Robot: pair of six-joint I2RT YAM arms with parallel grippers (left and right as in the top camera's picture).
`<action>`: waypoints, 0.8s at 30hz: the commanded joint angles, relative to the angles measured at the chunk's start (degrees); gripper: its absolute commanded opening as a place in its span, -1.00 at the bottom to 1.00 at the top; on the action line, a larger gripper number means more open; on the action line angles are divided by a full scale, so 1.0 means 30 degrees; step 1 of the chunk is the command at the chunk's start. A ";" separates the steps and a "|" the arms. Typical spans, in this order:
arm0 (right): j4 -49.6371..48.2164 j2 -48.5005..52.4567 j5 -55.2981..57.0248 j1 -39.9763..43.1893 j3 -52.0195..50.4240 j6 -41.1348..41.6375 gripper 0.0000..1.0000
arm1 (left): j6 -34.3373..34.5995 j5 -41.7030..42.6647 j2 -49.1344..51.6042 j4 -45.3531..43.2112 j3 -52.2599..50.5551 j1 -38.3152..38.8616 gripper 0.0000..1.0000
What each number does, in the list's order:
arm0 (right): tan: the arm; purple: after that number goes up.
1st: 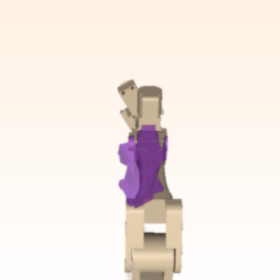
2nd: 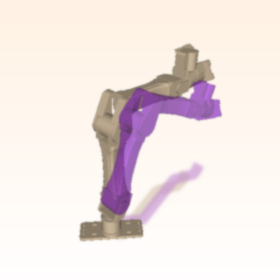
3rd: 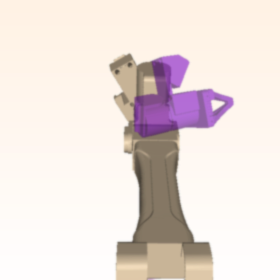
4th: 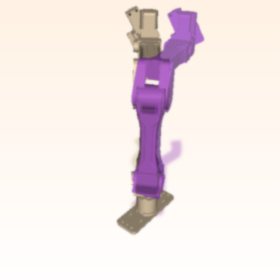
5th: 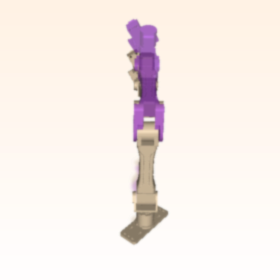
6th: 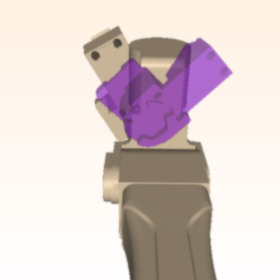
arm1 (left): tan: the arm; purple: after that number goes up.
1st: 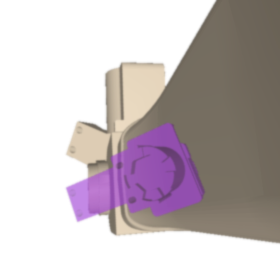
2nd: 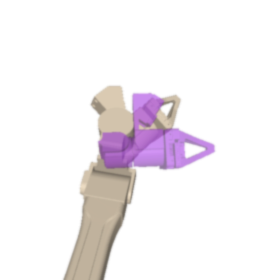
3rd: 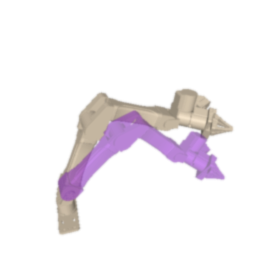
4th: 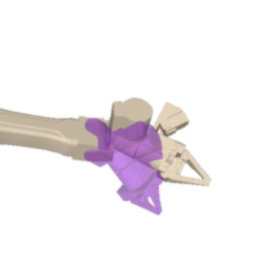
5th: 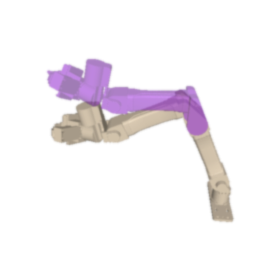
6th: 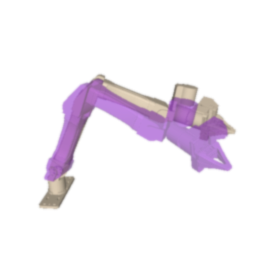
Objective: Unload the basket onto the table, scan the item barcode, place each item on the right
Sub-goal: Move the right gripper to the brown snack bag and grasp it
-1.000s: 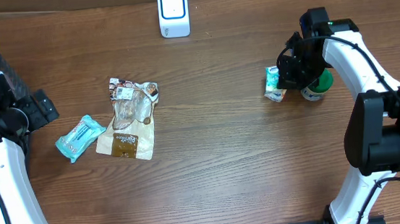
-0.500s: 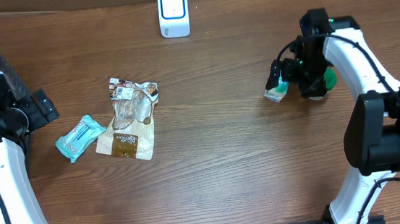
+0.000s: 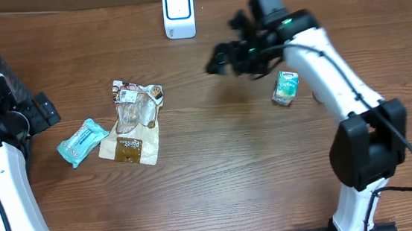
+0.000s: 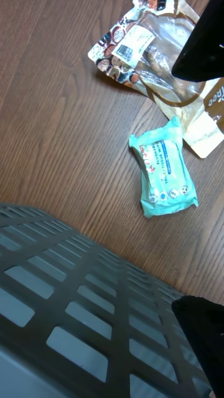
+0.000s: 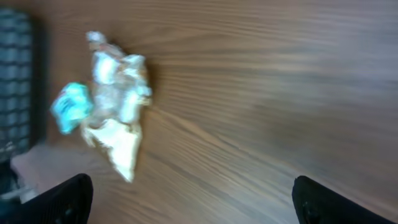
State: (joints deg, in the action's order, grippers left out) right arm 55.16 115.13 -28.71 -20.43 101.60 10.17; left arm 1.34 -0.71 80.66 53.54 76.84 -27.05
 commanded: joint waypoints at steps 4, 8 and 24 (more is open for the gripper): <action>-0.4102 0.0729 0.0408 -0.3308 -0.1807 0.4626 0.85 | 0.0131 -0.0262 -0.0240 -0.0073 0.0066 -0.0226 1.00; -0.6047 0.1807 0.1945 -0.4918 -0.2178 0.7912 0.59 | 0.0131 -0.0262 -0.0240 -0.0073 0.0066 -0.0226 1.00; -1.0091 0.5319 0.4473 -0.7577 -0.2244 1.1613 0.01 | 0.0131 -0.0262 -0.0240 -0.0073 0.0066 -0.0226 0.99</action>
State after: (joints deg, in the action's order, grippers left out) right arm 26.00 128.62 -16.05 -42.22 95.13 43.59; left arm 1.34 -0.69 80.66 53.54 76.84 -27.05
